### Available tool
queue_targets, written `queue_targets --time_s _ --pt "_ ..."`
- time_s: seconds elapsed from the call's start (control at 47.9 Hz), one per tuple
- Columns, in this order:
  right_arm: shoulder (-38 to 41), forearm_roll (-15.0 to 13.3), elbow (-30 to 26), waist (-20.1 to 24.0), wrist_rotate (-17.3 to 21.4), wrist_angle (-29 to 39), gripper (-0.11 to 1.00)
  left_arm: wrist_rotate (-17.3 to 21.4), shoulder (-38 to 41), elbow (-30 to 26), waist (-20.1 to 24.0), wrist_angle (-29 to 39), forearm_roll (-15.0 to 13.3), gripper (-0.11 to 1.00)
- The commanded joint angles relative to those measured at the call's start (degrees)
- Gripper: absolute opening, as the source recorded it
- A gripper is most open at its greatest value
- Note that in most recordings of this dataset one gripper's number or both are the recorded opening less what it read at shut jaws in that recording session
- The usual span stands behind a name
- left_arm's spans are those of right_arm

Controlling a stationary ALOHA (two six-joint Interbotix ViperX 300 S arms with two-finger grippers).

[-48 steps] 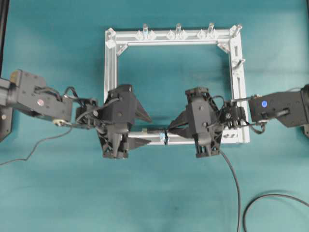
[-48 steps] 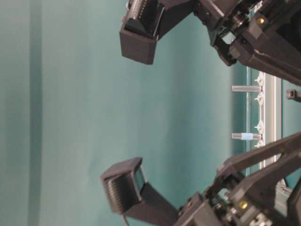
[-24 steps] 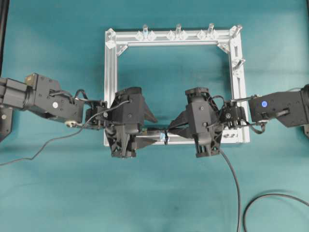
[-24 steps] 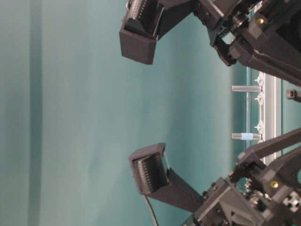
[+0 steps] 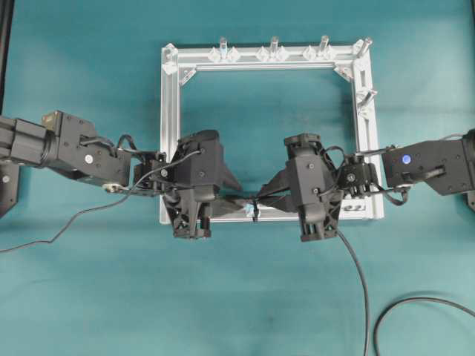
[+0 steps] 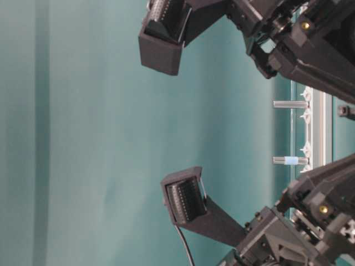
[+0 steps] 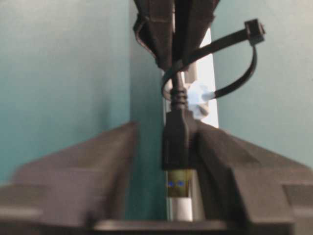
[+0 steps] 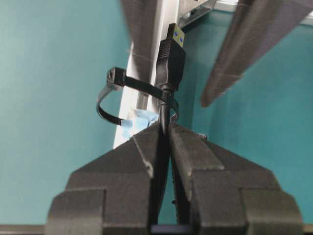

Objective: Insert the wire through the string loop located in the center.
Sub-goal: 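Move the left gripper in and grasp the plug emerging from the loop, then open the right gripper, releasing the cable, and withdraw it right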

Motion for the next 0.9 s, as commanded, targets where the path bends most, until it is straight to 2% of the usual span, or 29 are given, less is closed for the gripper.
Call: queue_targets --time_s 0.0,0.063,0.459,0.876 --pt "-0.79 -0.35 -0.62 -0.09 -0.09 -1.23 0.07 0.44 -1.05 -0.79 0.35 -0.26 0.26 0.30" --pt "-0.79 -0.35 -0.35 -0.09 -0.09 -1.49 0.07 0.62 -1.23 -0.88 0.35 -0.44 0.35 0.16" --pt "-0.79 -2.37 0.26 0.00 -0.44 -1.23 0.07 0.97 -1.76 -0.53 0.26 -0.53 0.44 0.16" --pt "-0.79 -2.72 0.26 0.62 -0.26 0.18 0.07 0.97 -2.02 -0.70 0.26 -0.53 0.35 0.16"
